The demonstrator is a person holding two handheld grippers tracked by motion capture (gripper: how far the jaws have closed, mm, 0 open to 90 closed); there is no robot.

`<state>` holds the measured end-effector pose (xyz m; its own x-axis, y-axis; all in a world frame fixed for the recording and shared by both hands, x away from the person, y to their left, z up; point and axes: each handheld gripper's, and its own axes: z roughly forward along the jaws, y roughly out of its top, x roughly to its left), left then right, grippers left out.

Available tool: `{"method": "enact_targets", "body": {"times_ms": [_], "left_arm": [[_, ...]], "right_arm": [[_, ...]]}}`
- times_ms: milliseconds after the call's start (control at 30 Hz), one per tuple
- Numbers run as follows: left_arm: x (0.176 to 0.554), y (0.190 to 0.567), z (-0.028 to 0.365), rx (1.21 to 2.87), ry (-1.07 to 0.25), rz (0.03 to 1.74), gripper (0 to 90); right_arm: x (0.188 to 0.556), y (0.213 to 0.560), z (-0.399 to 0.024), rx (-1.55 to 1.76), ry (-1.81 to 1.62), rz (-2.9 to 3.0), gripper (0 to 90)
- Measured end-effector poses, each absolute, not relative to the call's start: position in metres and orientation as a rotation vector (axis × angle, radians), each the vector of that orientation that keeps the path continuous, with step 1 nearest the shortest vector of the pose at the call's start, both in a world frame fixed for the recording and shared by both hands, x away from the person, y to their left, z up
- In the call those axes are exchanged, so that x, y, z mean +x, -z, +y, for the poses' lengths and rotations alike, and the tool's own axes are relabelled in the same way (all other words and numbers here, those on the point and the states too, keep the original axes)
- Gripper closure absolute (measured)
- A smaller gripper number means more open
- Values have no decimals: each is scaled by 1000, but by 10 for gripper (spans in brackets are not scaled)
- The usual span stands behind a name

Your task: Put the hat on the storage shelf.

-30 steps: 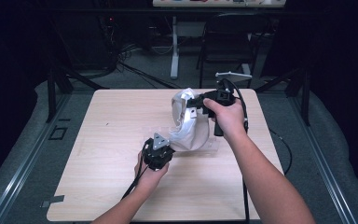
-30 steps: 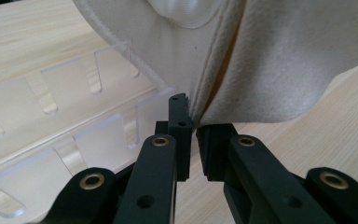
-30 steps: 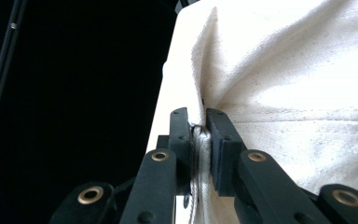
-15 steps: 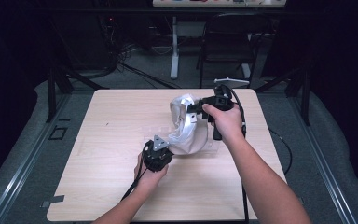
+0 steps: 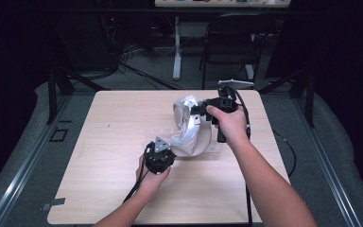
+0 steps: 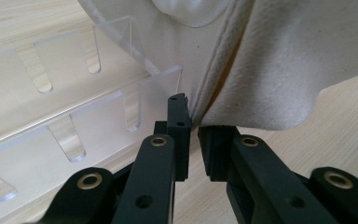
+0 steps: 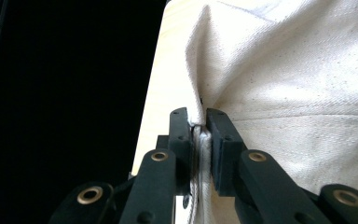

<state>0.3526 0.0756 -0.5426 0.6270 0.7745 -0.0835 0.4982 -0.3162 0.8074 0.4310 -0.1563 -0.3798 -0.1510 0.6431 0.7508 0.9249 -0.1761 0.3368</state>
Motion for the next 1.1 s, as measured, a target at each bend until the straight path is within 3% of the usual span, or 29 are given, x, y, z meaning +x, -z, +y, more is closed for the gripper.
{"method": "enact_targets", "body": {"times_ms": [500,1100], "left_arm": [[352,541,77,1971,-406,997,812],[344,529,85,1975,-389,1008,618]], "right_arm": [[430,379,-159,-1803,1264,-1760,785],[423,367,-179,-1826,1309,-1780,659]]}}
